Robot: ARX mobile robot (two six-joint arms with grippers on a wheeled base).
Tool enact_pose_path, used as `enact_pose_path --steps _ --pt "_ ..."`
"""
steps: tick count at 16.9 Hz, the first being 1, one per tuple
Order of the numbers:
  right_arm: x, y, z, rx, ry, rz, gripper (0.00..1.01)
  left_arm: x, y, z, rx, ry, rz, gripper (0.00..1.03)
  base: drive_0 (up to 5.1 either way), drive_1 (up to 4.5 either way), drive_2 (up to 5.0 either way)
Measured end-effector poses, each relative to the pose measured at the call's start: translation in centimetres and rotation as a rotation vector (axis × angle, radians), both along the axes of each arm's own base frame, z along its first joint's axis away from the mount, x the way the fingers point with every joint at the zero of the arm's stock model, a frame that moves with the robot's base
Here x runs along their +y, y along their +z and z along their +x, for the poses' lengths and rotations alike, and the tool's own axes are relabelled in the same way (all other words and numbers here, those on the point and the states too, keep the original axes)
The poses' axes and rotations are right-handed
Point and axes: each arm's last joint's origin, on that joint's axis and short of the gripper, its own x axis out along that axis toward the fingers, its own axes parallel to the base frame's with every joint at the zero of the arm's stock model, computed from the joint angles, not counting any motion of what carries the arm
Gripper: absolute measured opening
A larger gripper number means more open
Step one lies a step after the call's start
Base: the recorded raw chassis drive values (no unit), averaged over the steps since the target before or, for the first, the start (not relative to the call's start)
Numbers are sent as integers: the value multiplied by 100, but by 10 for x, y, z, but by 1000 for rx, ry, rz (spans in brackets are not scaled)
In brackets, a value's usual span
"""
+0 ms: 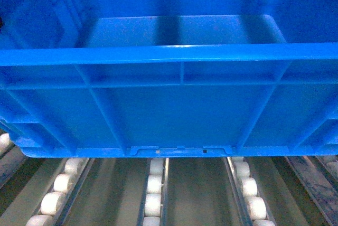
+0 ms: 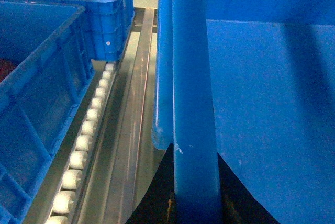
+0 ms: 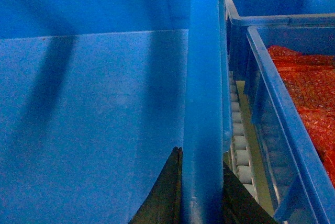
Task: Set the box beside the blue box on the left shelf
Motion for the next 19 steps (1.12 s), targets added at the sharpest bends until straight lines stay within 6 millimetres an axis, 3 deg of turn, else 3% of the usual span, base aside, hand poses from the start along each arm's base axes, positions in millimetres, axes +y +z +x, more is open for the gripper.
enact_pose_path --steps 5,10,14,16,19 --pt "3 1 -3 2 -1 -20 9 -1 -1 -1 -104 19 24 6 0 0 0" --pt "5 -23 -11 264 95 60 9 13 -19 -5 157 34 75 6 0 0 0" --pt "11 -37 -12 314 117 104 9 23 -19 -3 210 38 108 6 0 0 0" --pt "13 -45 -10 340 120 103 9 26 -35 -1 256 39 84 6 0 0 0" --pt "15 -46 -9 341 120 93 9 26 -44 0 290 31 42 6 0 0 0"
